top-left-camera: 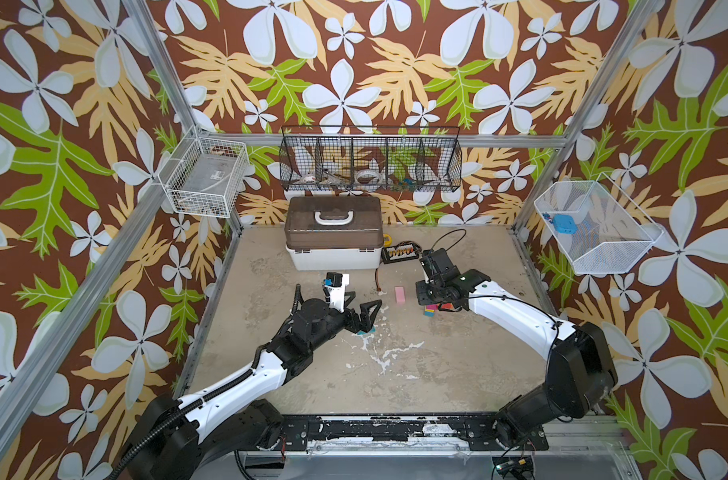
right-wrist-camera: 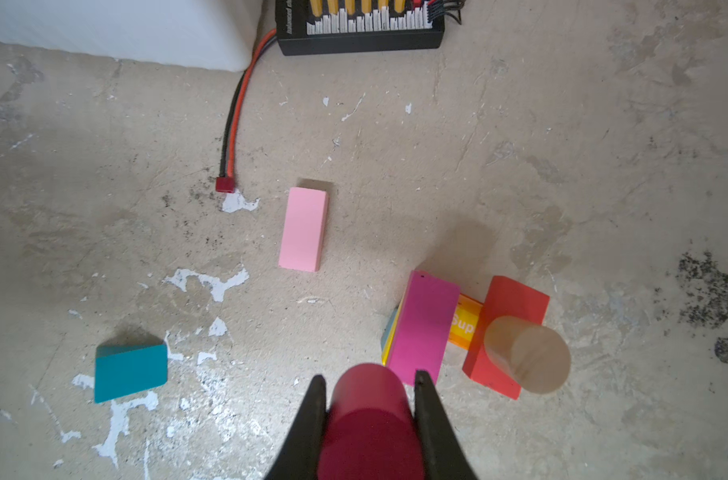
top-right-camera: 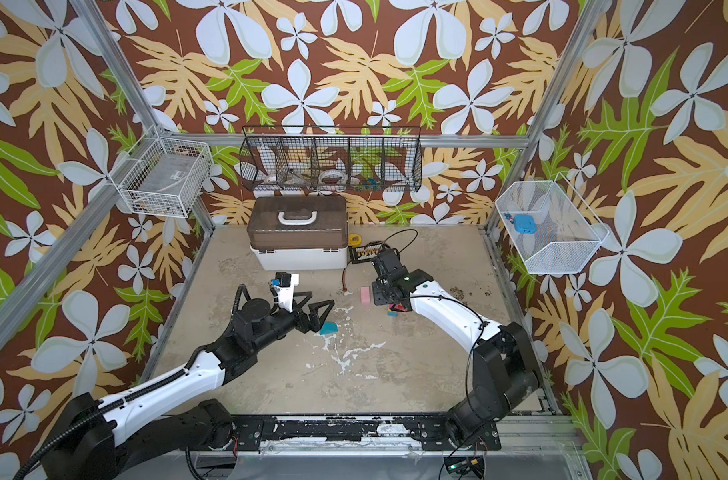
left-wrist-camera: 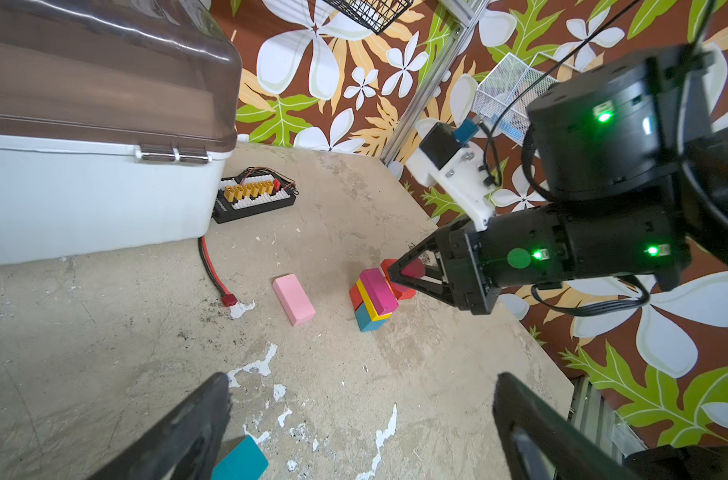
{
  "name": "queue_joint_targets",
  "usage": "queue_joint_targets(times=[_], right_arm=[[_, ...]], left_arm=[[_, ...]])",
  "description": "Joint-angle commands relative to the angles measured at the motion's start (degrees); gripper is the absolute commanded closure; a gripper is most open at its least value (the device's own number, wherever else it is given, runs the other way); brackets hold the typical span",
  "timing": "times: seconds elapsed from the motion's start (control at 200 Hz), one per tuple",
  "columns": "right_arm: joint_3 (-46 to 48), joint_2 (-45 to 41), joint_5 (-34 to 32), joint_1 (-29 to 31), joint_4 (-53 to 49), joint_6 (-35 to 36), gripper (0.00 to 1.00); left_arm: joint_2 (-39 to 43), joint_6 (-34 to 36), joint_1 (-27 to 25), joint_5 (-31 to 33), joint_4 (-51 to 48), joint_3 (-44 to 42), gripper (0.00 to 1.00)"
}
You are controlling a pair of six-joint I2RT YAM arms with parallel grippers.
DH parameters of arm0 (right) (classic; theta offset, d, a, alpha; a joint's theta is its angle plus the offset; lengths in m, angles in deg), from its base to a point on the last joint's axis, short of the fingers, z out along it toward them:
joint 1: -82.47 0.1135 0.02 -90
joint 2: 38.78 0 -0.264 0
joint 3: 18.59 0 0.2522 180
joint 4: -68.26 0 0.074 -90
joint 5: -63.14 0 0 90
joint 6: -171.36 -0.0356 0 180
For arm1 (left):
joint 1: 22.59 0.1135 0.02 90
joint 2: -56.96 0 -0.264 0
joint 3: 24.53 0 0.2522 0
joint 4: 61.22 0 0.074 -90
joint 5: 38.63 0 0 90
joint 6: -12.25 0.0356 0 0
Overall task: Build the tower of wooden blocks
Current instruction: 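Lift the magenta cylinder toward the stack while the left arm reaches forward, then lower the magenta cylinder upright onto the stack beside the wooden cylinder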
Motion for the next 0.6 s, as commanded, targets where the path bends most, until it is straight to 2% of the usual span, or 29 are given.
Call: queue_joint_targets(times=[0.0,0.596], right_arm=[[-0.4,1.1,-2.7,0.0,0.4,-0.3,0.94],[0.2,4.2,-1.9,-3.1,1.3,-0.6,0.93]], left_arm=[[0.8,0.5,-0.1,1.6,0.9,-0.4,0.0],[1.3,0.3,-0.1,2.6,0.8,-0.8,0.0]])
